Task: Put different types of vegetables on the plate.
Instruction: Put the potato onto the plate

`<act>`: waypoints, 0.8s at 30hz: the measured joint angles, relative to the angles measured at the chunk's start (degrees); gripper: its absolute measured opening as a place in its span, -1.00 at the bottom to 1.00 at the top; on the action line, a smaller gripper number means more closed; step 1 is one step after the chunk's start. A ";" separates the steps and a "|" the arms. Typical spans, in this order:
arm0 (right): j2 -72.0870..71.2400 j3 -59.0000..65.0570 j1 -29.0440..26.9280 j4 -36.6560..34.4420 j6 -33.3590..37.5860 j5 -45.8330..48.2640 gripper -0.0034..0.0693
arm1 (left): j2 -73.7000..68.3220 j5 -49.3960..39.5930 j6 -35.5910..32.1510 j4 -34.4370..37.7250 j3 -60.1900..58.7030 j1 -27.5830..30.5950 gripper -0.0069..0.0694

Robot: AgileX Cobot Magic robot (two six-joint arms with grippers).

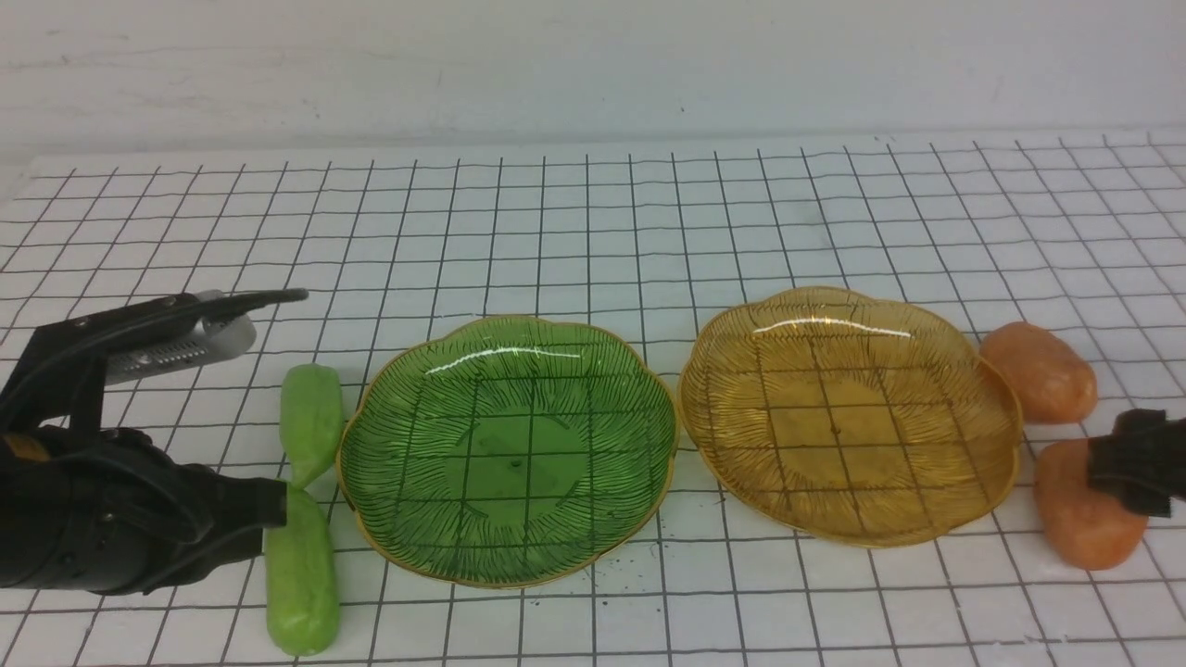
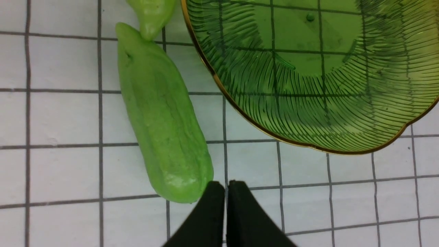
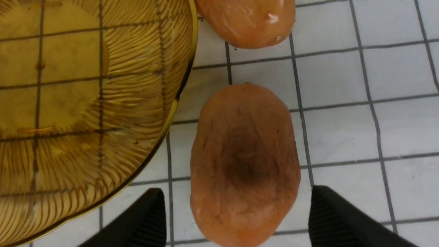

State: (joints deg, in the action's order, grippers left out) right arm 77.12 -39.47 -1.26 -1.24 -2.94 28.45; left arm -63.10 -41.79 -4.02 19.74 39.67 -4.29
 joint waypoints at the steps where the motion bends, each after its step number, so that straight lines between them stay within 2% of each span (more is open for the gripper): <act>1: 1.12 0.00 0.00 0.18 0.00 -0.58 0.51 | 0.00 0.00 -0.09 -0.16 0.00 0.00 -0.81; 9: 9.94 -0.06 0.00 2.68 -0.05 -4.39 0.51 | 0.00 0.00 -0.12 -1.59 0.00 0.00 -0.80; 14: 11.73 -1.33 0.00 2.68 -0.52 -4.10 0.41 | 0.00 -0.11 -0.12 -1.73 0.00 0.00 -0.80; 21: 9.62 -11.42 0.00 5.21 -0.88 13.50 0.41 | 0.00 -0.47 -0.12 -1.73 0.00 0.00 -0.80; 24: 7.95 -18.01 0.12 2.30 -0.57 20.63 0.41 | 0.00 -0.51 -0.12 -1.73 0.00 0.00 -0.80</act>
State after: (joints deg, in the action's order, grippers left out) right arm 85.07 -57.48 -1.14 1.06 -3.51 49.07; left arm -63.10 -42.30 -4.14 18.01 39.67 -4.29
